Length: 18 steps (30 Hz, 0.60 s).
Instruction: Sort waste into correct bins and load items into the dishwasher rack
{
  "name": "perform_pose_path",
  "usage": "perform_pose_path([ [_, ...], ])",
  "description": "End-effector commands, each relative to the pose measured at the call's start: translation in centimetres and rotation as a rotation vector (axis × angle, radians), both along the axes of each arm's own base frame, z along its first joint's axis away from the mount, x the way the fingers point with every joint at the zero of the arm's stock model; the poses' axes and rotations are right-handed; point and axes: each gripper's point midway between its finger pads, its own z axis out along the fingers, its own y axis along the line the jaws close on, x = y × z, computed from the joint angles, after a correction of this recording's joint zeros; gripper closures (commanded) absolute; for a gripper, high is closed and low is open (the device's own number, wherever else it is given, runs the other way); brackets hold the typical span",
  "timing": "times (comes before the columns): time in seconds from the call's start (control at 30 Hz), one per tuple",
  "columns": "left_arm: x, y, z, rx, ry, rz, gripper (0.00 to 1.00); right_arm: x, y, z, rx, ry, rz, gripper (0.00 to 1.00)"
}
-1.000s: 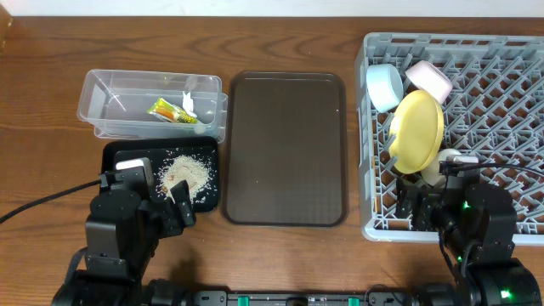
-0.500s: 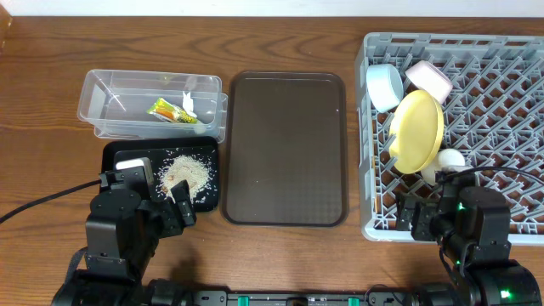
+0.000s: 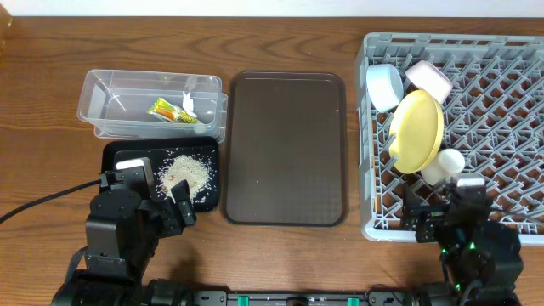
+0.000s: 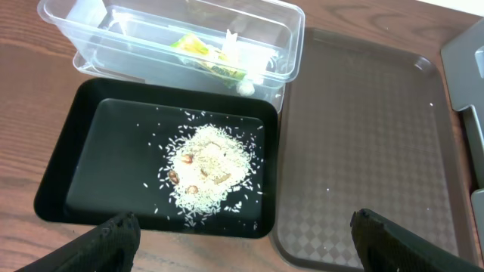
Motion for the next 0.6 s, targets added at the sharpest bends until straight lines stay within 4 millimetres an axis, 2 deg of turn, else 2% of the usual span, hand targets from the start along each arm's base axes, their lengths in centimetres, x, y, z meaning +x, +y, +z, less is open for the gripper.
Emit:
perform_pose_path([
  [0.0,0.0,0.1,-0.2,0.000,0.003,0.006,0.08,0.2,-0.3,-1.0,-0.027,-0.061,-0.004,0.01],
  [0.23,0.0,0.1,-0.2,0.000,0.003,0.006,0.08,1.6,-0.3,-0.3,-0.009,-0.310,-0.016,0.01],
  [0.57,0.0,0.1,-0.2,0.000,0.003,0.006,0.08,2.9,-0.6,-0.3,-0.077,-0.497,-0.017,0.01],
])
